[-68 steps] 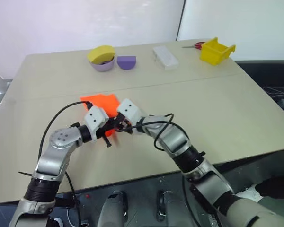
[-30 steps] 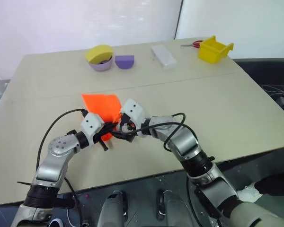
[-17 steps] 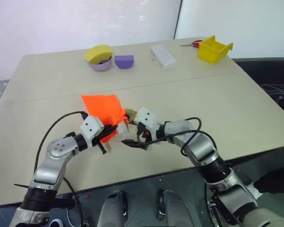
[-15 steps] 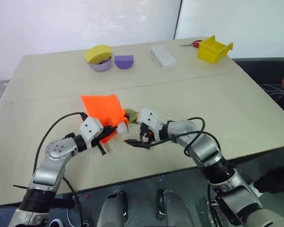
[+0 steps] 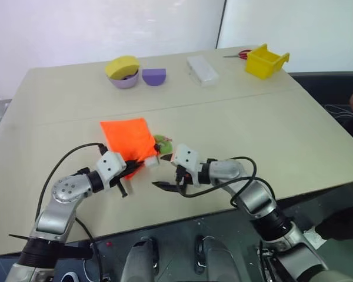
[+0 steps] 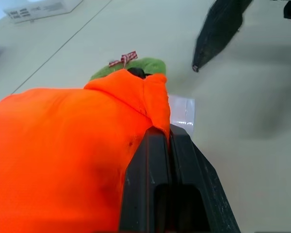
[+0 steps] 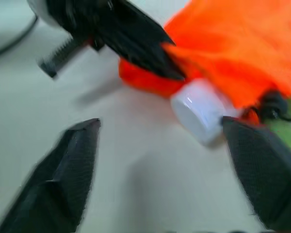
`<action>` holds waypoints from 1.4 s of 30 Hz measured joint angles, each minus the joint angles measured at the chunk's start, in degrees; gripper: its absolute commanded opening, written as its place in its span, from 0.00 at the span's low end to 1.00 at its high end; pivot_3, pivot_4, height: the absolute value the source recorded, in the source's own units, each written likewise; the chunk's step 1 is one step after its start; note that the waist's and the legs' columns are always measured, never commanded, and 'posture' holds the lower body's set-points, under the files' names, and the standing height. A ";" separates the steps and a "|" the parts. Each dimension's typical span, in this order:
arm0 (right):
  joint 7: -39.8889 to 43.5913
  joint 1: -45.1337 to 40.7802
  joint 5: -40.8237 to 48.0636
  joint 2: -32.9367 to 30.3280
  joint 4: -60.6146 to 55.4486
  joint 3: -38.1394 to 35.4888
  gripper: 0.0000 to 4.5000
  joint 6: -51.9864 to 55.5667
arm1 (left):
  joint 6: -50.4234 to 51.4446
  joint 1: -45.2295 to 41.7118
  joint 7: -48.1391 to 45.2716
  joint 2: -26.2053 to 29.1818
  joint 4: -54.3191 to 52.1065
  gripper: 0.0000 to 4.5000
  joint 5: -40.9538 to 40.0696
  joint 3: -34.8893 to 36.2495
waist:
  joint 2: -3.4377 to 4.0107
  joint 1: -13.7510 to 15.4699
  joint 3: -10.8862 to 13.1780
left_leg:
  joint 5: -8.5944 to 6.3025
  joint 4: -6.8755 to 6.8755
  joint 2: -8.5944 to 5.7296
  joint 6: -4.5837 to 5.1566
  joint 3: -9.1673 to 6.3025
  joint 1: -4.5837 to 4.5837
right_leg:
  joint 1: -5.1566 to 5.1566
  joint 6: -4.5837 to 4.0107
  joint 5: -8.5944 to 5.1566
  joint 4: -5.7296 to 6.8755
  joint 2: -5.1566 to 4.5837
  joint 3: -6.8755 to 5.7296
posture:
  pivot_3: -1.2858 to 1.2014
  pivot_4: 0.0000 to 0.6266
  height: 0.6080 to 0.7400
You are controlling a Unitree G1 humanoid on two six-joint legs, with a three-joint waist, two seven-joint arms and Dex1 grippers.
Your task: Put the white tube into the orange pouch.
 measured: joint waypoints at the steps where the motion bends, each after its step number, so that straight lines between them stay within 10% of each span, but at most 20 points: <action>1: 0.03 0.01 -0.06 0.19 0.02 0.09 0.47 -0.21 | 0.01 -0.13 0.34 -0.13 0.19 0.00 -0.11 0.23 | 0.00 0.06 0.00 | 0.00 0.00 0.00 0.00 0.01 -0.01 | 0.01 0.00 0.00 -0.02 -0.01 0.00 | 0.52 0.24 1.00; 3: -0.48 -0.05 -0.43 0.85 0.48 0.30 0.25 -0.83 | 1.04 -1.02 1.30 -1.46 1.49 0.00 -1.52 1.77 | 0.00 0.12 0.00 | 0.00 0.01 0.00 0.00 0.00 -0.02 | 0.01 0.00 0.00 -0.03 -0.02 0.00 | 0.52 0.24 1.00; 12: 0.84 -0.96 -1.41 -0.87 2.26 0.18 0.25 -3.78 | 1.78 -2.35 0.75 -2.88 6.28 0.00 -5.09 4.51 | -0.01 0.02 -0.01 | 0.03 0.01 -0.01 0.05 0.04 0.01 | 0.01 0.00 0.01 0.03 0.00 0.00 | 0.52 0.24 1.00; 16: 1.57 0.05 -2.57 0.18 3.38 3.14 0.01 -5.04 | 0.93 -2.41 0.06 -3.60 6.76 0.00 -5.23 4.38 | -0.01 -0.07 -0.01 | 0.01 0.02 -0.01 0.02 0.04 0.01 | 0.01 0.00 0.01 0.03 0.00 0.00 | 0.52 0.24 1.00; 42: -10.55 -10.91 -12.52 11.36 26.58 1.26 0.01 -17.54 | 0.01 -1.00 -1.72 -3.50 3.91 0.00 -4.71 2.78 | -0.01 -0.14 -0.01 | 0.15 0.01 0.06 -0.21 0.10 0.04 | -0.08 -0.23 0.18 0.11 0.05 0.01 | 0.52 0.24 1.00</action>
